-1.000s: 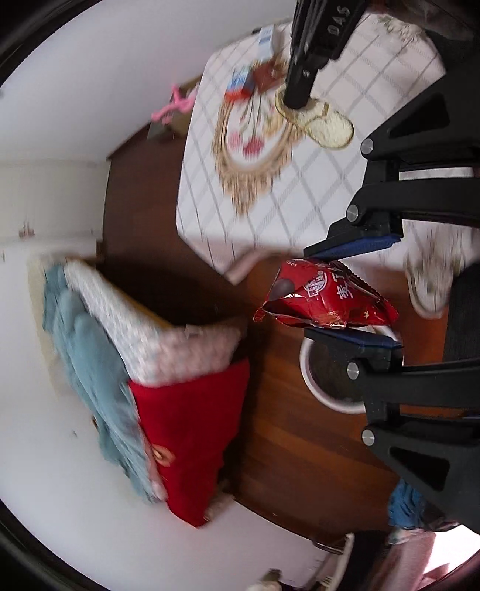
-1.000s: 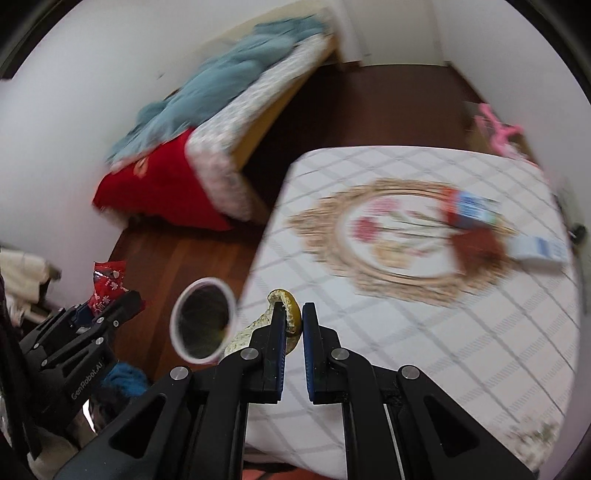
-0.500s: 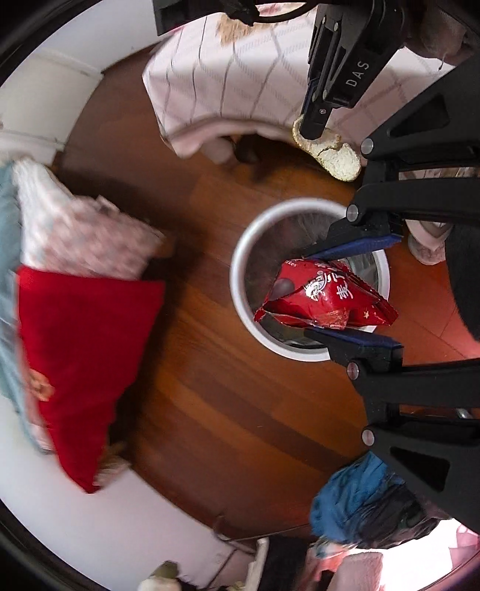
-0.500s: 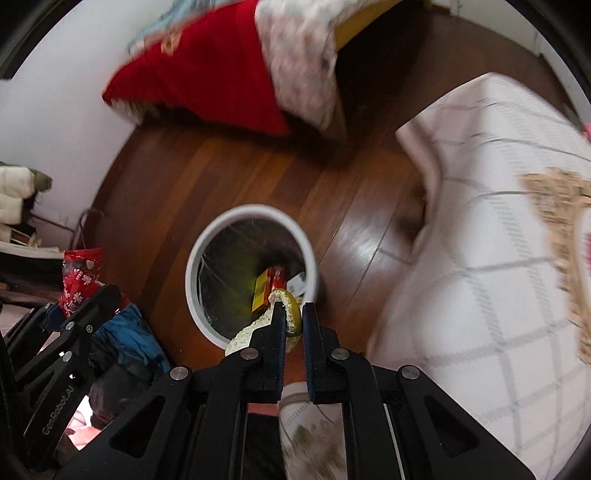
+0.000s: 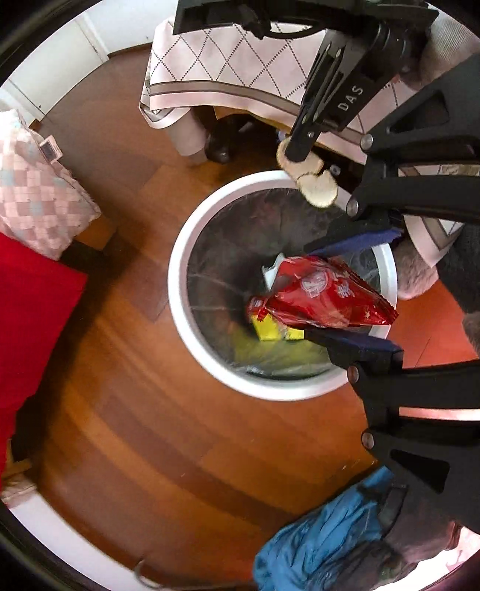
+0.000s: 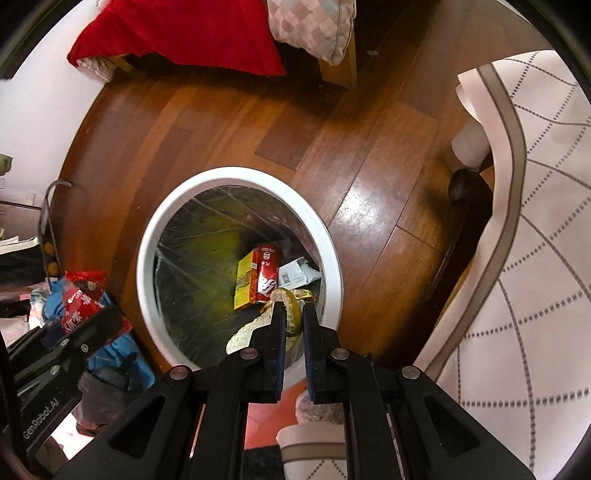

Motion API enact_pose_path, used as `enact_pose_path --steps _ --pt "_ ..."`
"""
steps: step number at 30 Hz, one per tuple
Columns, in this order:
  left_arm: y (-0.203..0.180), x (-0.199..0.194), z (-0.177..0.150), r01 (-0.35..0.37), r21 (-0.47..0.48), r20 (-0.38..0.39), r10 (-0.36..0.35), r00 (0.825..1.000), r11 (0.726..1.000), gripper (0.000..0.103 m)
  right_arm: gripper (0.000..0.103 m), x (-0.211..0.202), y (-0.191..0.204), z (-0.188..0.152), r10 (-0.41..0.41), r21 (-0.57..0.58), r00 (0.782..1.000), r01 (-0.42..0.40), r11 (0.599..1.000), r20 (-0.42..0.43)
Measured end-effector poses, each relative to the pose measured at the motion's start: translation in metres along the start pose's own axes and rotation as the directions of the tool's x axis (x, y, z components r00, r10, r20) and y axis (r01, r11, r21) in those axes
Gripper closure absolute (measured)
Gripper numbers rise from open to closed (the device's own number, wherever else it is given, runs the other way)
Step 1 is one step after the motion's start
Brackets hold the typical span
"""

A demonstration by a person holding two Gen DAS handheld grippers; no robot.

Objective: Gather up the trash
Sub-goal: 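Carry the peel and red wrapper over the bin and open both tools, then withdraw both tools from the bin and turn back to the table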

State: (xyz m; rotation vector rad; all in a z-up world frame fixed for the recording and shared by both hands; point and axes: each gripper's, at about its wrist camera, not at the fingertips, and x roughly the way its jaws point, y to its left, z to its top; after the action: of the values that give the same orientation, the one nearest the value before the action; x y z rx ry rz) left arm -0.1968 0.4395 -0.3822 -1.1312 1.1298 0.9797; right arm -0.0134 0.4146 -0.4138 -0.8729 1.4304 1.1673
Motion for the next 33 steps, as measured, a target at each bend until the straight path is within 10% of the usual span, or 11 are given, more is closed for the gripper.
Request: enact_pose_path --steps 3,5,14,33 --pt "0.007 0.001 0.004 0.014 -0.03 -0.017 -0.014 1.0 0.999 0.033 0.093 0.012 0.001 0.009 -0.009 0.0 1.0 0.009 1.0 -0.021" --pt "0.014 0.001 0.008 0.025 -0.054 -0.012 -0.025 1.0 0.998 0.013 0.071 0.015 -0.003 0.012 -0.002 0.01 0.999 0.002 1.0 -0.04" --pt "0.032 -0.024 -0.001 -0.06 -0.089 0.048 0.065 0.997 0.994 0.004 0.002 0.003 -0.004 0.001 0.036 -0.002 0.998 -0.036 0.999 -0.049" --pt "0.015 -0.107 -0.07 -0.17 -0.04 0.231 0.175 0.957 0.985 0.001 0.0 -0.088 0.016 -0.054 -0.024 -0.077 0.994 0.032 0.997 0.109"
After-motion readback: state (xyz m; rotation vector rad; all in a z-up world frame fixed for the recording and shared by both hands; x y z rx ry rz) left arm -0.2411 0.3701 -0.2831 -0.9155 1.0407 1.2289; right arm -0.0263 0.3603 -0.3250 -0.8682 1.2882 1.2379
